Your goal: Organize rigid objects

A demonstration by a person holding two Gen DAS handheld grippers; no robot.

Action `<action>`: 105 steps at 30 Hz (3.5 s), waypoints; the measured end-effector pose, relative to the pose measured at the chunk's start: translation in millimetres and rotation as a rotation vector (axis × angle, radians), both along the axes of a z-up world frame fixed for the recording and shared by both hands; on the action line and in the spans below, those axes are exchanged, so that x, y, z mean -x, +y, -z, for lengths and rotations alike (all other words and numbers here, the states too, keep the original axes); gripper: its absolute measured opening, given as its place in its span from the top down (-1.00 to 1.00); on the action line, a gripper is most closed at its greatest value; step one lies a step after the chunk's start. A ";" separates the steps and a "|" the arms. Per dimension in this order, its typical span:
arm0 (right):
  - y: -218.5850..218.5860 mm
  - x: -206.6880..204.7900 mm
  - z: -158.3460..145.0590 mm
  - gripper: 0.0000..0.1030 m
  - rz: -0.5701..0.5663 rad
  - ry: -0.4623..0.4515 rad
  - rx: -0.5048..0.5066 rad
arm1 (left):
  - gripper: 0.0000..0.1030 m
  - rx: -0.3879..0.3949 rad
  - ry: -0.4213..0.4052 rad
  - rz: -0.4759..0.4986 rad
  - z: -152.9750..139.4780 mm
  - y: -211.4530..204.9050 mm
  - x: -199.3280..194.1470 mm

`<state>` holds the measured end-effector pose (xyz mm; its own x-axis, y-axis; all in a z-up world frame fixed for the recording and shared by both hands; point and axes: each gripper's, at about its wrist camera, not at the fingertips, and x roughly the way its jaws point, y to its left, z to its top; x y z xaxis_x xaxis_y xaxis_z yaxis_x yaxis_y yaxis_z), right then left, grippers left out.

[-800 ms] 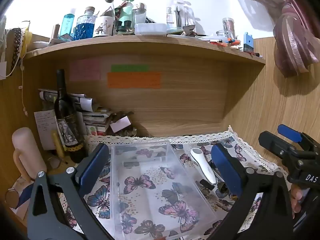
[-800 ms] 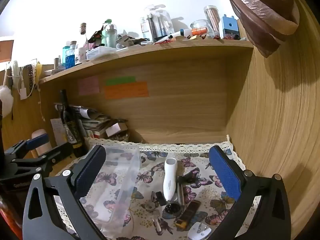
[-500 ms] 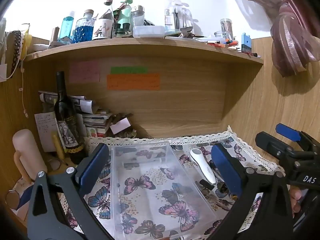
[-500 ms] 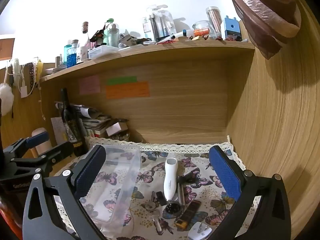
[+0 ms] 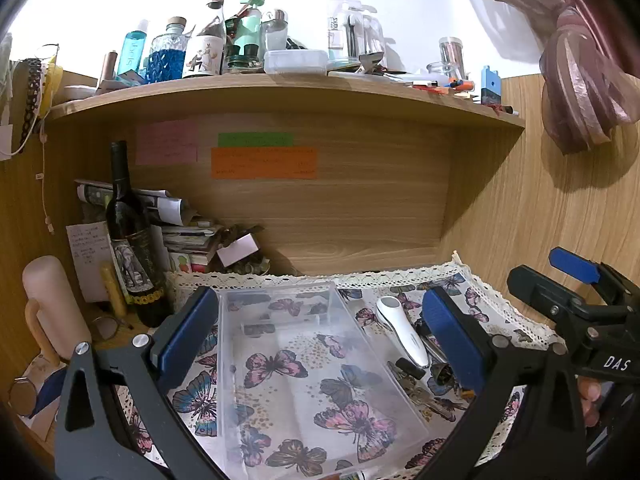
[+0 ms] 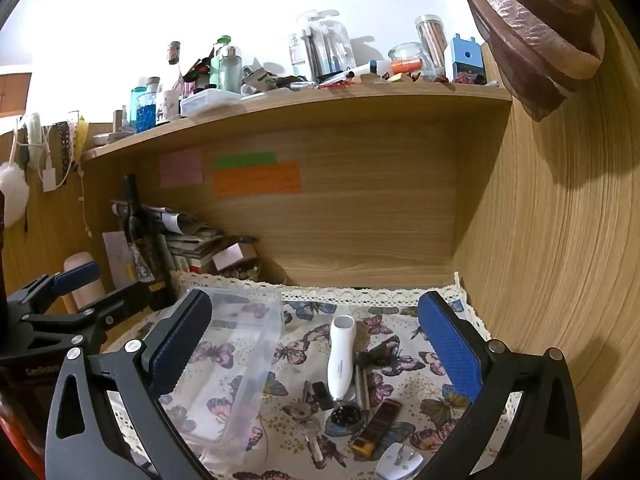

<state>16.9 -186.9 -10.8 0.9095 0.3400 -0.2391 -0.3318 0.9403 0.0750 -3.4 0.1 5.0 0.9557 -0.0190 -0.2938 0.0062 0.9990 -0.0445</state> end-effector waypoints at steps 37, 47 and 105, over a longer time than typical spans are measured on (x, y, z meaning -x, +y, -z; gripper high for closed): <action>3.8 -0.3 0.0 -1.00 -0.003 -0.006 0.021 | -1.00 -0.003 -0.006 0.002 6.8 -5.7 -0.9; 4.1 0.5 -0.5 -1.00 -0.005 -0.012 0.024 | -1.00 -0.003 -0.012 0.009 5.9 -8.5 0.5; -39.9 -39.8 90.4 0.06 0.163 0.421 0.101 | 0.62 0.065 0.579 0.015 97.2 85.9 -63.0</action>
